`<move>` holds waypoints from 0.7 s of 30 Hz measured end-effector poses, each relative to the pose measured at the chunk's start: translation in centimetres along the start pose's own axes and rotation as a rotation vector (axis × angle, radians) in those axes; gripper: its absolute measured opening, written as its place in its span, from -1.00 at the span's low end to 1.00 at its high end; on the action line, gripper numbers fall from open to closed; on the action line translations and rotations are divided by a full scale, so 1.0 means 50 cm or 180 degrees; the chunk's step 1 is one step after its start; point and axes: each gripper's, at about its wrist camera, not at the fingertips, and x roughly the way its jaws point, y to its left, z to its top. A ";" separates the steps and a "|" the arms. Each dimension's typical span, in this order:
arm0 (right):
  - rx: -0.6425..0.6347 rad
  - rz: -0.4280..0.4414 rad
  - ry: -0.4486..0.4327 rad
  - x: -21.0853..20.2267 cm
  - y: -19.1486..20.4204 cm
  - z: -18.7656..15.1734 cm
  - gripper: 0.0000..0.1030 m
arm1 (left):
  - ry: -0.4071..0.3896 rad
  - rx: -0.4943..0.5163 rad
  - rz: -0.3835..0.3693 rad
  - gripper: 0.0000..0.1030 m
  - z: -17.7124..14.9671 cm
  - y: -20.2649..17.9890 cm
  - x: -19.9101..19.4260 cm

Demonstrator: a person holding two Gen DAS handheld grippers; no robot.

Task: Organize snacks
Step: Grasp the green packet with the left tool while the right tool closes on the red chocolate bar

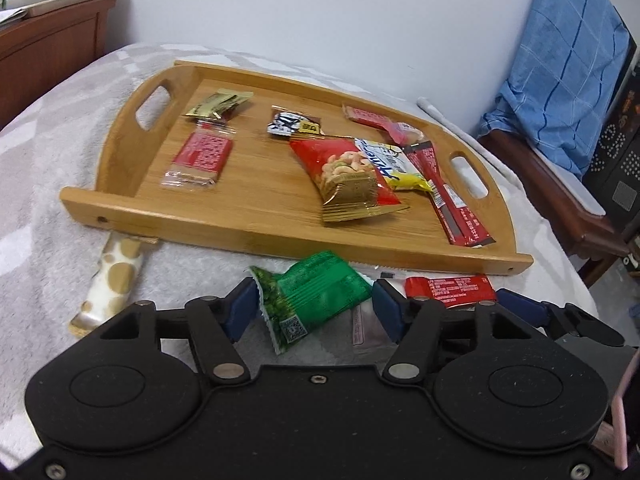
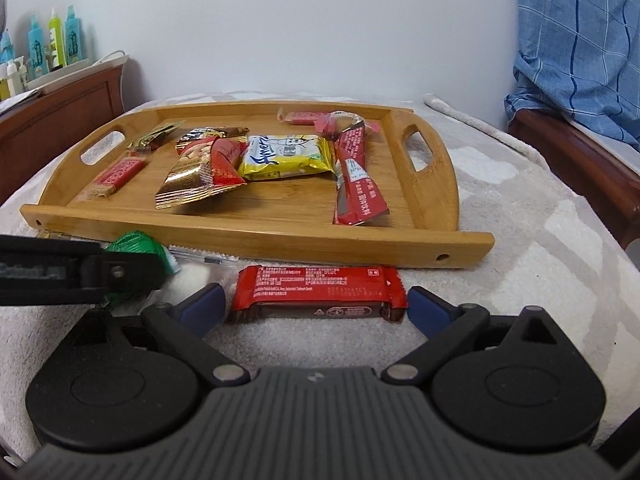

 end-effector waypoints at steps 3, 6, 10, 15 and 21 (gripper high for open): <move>-0.0055 0.0000 -0.0026 -0.002 0.006 -0.002 0.85 | 0.0001 -0.0011 0.0000 0.13 -0.002 -0.006 0.004; -0.0065 0.0021 -0.0043 -0.004 0.009 -0.002 0.72 | -0.0020 0.0010 0.0017 -0.08 -0.006 -0.007 -0.003; -0.0060 0.0004 -0.0086 -0.007 0.012 -0.002 0.52 | -0.0069 -0.0003 0.0034 -0.37 -0.004 0.001 -0.020; -0.0021 -0.0006 -0.0151 -0.016 0.007 -0.001 0.46 | -0.0111 0.0107 0.0099 -0.49 -0.007 -0.004 -0.036; 0.0038 0.0007 -0.0252 -0.030 -0.002 0.002 0.36 | -0.0200 0.0246 0.0152 -0.61 -0.008 -0.013 -0.062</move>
